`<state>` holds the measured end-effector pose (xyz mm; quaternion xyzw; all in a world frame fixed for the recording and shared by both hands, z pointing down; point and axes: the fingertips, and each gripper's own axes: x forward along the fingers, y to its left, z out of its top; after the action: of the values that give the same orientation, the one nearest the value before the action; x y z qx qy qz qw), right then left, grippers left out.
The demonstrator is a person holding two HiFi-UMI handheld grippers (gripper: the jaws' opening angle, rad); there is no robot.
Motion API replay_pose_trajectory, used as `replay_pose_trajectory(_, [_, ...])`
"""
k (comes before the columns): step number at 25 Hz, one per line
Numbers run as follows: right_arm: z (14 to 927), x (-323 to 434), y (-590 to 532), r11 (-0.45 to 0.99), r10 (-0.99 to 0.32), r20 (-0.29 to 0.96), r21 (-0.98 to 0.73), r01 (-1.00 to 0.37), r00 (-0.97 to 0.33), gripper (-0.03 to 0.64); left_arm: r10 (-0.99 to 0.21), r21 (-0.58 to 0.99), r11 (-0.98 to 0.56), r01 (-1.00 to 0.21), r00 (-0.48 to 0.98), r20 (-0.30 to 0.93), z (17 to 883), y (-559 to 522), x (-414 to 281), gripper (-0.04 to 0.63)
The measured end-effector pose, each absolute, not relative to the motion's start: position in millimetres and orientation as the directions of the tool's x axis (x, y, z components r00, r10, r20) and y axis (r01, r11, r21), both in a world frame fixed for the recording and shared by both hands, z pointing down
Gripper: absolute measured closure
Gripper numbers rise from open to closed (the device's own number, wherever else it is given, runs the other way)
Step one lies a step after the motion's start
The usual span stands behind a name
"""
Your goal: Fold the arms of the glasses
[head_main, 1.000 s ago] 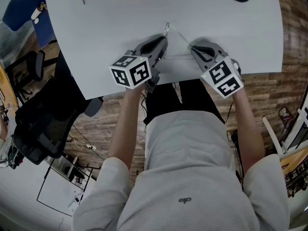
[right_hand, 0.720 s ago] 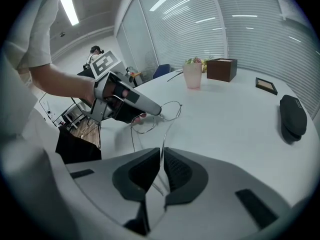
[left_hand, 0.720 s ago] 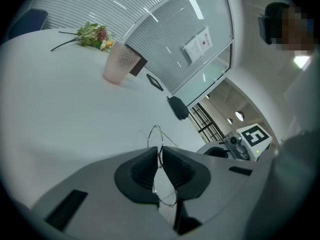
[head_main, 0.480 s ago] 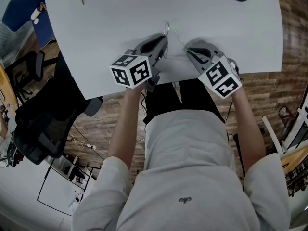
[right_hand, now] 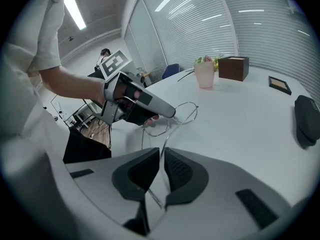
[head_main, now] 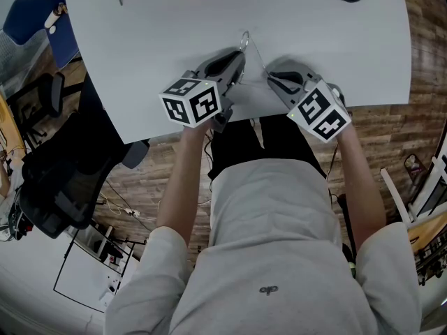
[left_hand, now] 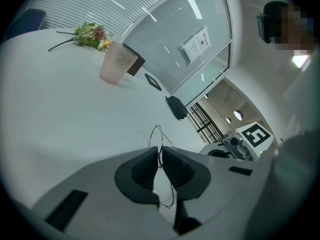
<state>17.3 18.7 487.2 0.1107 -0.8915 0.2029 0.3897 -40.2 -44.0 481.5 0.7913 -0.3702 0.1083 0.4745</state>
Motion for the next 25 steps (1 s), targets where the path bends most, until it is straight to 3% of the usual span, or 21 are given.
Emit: replay_pose_trajectory(25, [488,-12,21,0.907,0.016,0.731,-0.298,-0.298,-0.683,0.598,-0.465,0.684,-0.288,-0.670,0.723,0.511,482,-38,-30,0.558])
